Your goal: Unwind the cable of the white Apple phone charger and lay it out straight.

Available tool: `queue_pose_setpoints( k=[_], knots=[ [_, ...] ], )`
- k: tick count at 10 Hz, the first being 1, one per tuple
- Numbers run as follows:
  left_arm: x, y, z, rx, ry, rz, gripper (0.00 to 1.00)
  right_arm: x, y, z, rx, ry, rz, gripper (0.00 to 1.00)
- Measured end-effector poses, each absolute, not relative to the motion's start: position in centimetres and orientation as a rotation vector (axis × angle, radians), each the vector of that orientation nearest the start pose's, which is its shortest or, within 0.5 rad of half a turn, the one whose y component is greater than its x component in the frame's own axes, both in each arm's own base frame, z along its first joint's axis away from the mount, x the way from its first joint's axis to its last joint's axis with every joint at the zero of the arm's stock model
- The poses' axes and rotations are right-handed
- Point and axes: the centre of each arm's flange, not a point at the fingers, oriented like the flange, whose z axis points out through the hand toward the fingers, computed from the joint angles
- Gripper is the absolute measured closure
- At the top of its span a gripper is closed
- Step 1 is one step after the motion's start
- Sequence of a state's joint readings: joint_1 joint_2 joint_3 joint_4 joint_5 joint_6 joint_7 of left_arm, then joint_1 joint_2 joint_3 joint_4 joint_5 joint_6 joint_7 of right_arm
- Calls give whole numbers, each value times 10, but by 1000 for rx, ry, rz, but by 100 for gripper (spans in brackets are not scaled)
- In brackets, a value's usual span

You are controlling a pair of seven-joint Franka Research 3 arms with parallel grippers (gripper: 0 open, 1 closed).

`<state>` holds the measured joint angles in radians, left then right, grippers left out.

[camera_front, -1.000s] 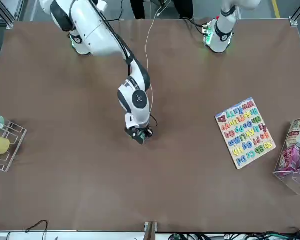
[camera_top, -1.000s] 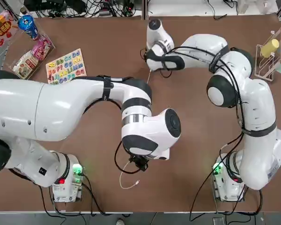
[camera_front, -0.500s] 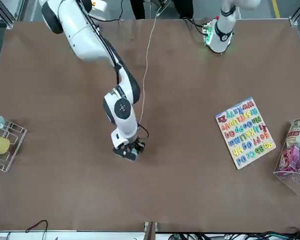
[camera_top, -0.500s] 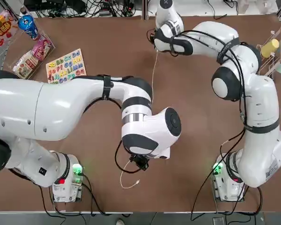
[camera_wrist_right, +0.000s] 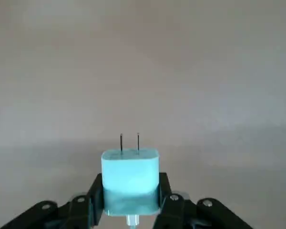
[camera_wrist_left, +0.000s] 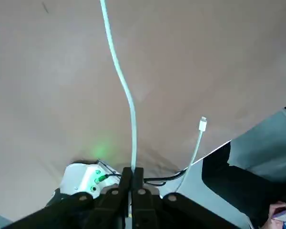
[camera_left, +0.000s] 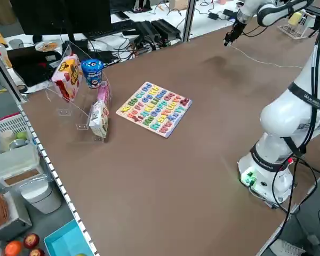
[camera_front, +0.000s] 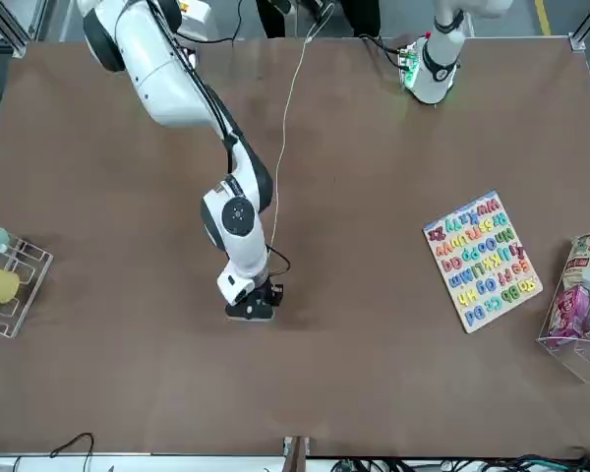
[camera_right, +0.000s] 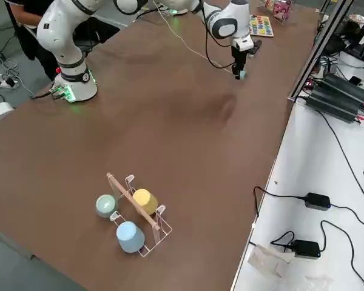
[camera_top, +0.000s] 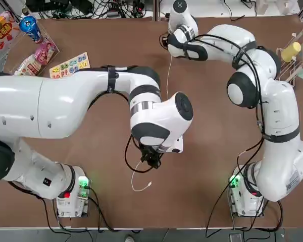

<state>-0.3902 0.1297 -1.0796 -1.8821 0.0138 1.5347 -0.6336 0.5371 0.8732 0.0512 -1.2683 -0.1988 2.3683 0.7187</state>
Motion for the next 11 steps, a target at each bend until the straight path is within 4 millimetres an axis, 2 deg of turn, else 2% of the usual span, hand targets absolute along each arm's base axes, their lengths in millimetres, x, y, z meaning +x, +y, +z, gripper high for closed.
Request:
queue_pose_setpoints(
  k=[2, 4, 6, 7, 11],
  knots=[
    [85, -521, 446, -2561, 1160, 417, 96, 652, 418, 237, -3063, -39, -412, 52],
    [97, -519, 445, -2567, 1144, 415, 96, 659, 415, 239, -3044, -90, -462, 52],
    [97, -518, 443, -2563, 1143, 418, 96, 673, 406, 242, -3007, -93, -563, 52],
    [97, -518, 442, -2561, 1143, 417, 96, 680, 399, 236, -2995, -87, -607, 52],
    [106, -519, 442, -2570, 1138, 379, 96, 684, 393, 215, -3009, -112, -634, 52]
  ],
)
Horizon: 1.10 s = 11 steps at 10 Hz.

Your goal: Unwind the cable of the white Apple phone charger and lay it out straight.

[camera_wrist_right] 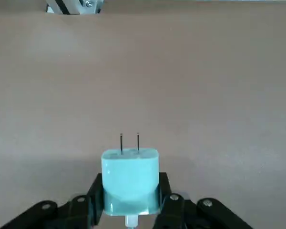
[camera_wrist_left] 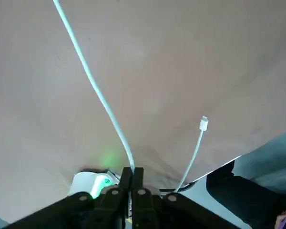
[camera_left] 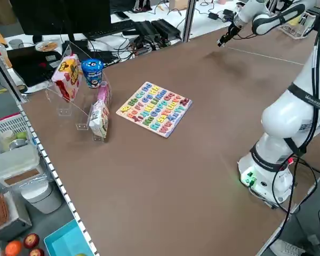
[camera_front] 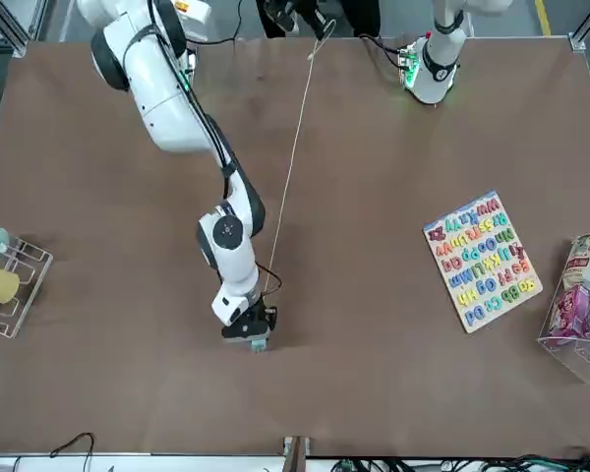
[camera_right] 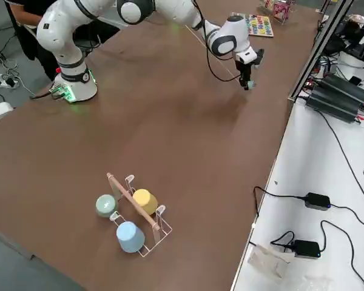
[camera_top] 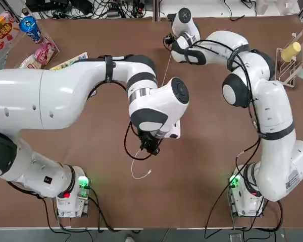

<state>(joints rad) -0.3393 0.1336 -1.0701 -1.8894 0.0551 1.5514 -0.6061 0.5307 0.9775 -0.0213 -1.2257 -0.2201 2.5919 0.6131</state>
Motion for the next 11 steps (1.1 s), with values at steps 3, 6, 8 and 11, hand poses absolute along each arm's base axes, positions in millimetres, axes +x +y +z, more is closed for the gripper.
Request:
queue_pose_setpoints(
  k=[3, 6, 8, 11],
  knots=[
    [106, -519, 441, -2572, 1138, 378, 96, 681, 392, 199, -3024, -119, -609, 52],
    [107, -518, 439, -2573, 1137, 380, 96, 676, 392, 177, -3044, -127, -572, 52],
    [108, -519, 437, -2573, 1138, 386, 95, 676, 392, 175, -3044, -126, -572, 52],
    [101, -520, 437, -2562, 1153, 395, 93, 680, 383, 172, -3054, -106, -578, 30]
  ],
)
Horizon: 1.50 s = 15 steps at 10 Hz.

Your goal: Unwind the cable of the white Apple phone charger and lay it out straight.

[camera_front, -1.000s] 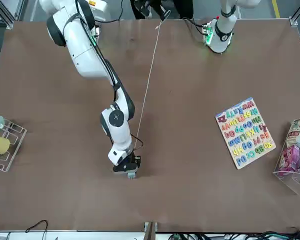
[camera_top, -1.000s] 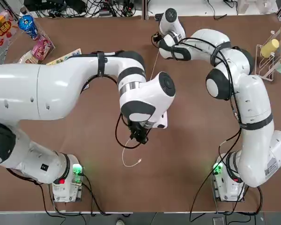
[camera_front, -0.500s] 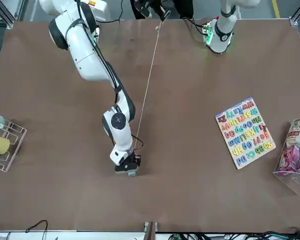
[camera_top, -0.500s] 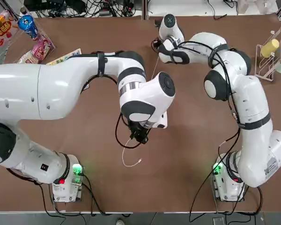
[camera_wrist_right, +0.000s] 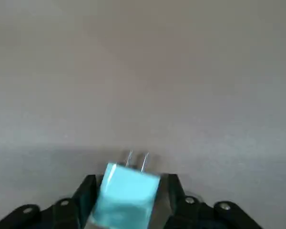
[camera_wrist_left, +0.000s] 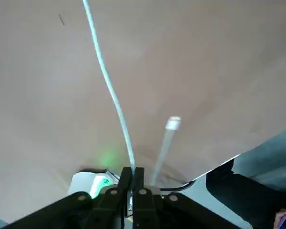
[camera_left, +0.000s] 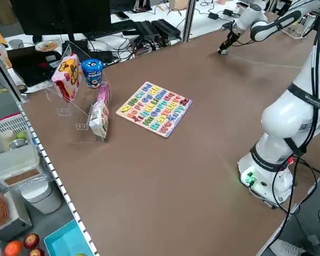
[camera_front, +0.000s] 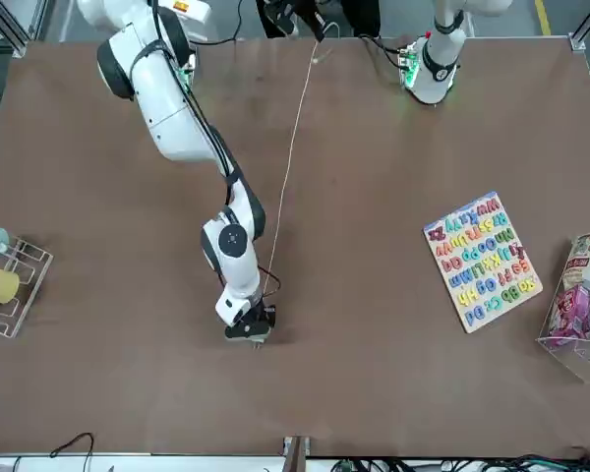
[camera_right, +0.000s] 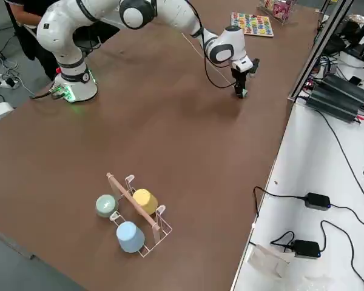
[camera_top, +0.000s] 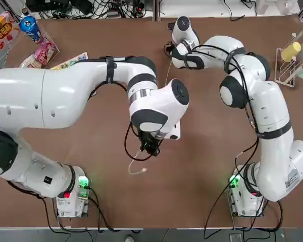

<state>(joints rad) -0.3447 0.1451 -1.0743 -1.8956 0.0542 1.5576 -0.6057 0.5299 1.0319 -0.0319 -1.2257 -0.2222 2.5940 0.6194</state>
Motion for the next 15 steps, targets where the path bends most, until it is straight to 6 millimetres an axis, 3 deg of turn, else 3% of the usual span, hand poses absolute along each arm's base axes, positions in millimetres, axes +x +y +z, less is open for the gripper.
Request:
queue_pose_setpoints(
  k=[2, 5, 6, 8, 10, 12, 15],
  knots=[
    [100, -520, 437, -2563, 1150, 395, 85, 682, 381, 173, -3053, -99, -583, 25],
    [101, -520, 438, -2596, 1065, 381, 43, 691, 377, 184, -3039, -79, -614, 24],
    [106, -522, 443, -2630, 1004, 366, 28, 694, 376, 191, -3031, -70, -626, 11],
    [144, -522, 463, -2729, 848, 339, 0, 705, 369, 216, -3006, -33, -672, 7],
    [202, -511, 483, -2823, 711, 327, 0, 718, 345, 241, -3035, -10, -663, 6],
    [256, -491, 498, -2892, 567, 309, 0, 724, 331, 257, -3072, -161, -650, 6],
    [306, -455, 523, -2944, 372, 210, 0, 739, 287, 268, -3097, -468, -561, 6]
  ],
)
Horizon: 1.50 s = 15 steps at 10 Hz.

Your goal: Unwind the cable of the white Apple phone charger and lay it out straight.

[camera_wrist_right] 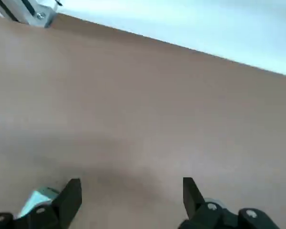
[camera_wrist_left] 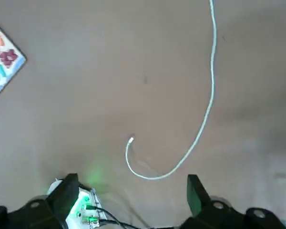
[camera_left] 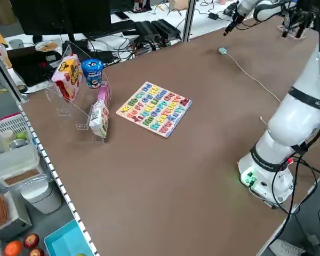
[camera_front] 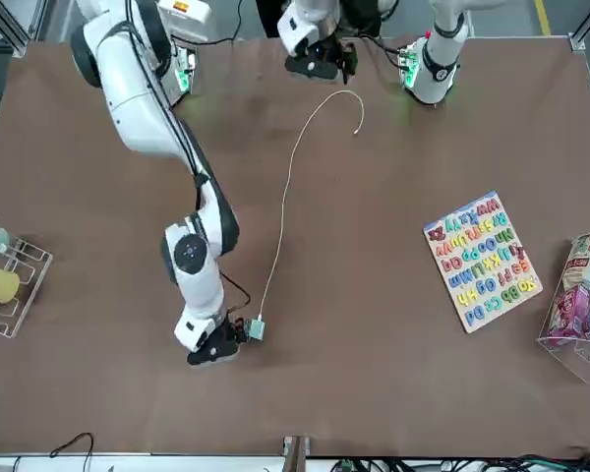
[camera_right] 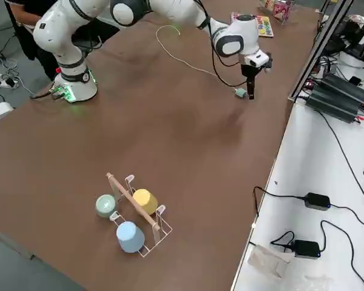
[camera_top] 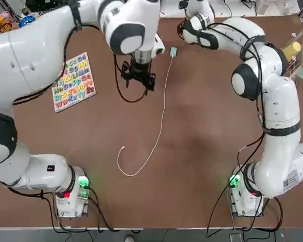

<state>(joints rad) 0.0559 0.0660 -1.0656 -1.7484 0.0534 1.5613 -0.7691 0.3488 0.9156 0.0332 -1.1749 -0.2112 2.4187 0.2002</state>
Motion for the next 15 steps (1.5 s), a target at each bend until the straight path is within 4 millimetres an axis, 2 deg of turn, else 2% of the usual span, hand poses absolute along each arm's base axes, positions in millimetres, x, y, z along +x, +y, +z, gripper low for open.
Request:
queue_pose_setpoints(
  k=[2, 4, 5, 7, 9, 10, 11, 13, 15],
  knots=[
    [356, -424, 534, -3012, 205, 130, 0, 755, 239, 282, -3077, -579, -510, 6],
    [404, -384, 537, -3045, 44, 98, 0, 762, 205, 302, -3024, -613, -427, 4],
    [422, -366, 540, -3038, -11, 70, 0, 764, 194, 317, -3011, -623, -394, 3],
    [450, -332, 546, -3011, -118, 17, 0, 762, 171, 369, -3011, -598, -355, 0],
    [477, -285, 547, -2984, -205, 32, 0, 740, 153, 430, -2984, -528, -294, 0],
    [492, -255, 551, -2976, -222, 30, 0, 721, 140, 452, -2995, -496, -255, 0],
    [506, -220, 558, -2971, -238, 23, 0, 699, 119, 468, -3024, -454, -203, 0],
    [533, -146, 573, -2993, -186, 10, 0, 655, 63, 489, -3086, -372, -90, 0],
    [550, -98, 580, -3030, -39, 19, 0, 621, 13, 503, -3124, -285, -32, 0]
  ],
)
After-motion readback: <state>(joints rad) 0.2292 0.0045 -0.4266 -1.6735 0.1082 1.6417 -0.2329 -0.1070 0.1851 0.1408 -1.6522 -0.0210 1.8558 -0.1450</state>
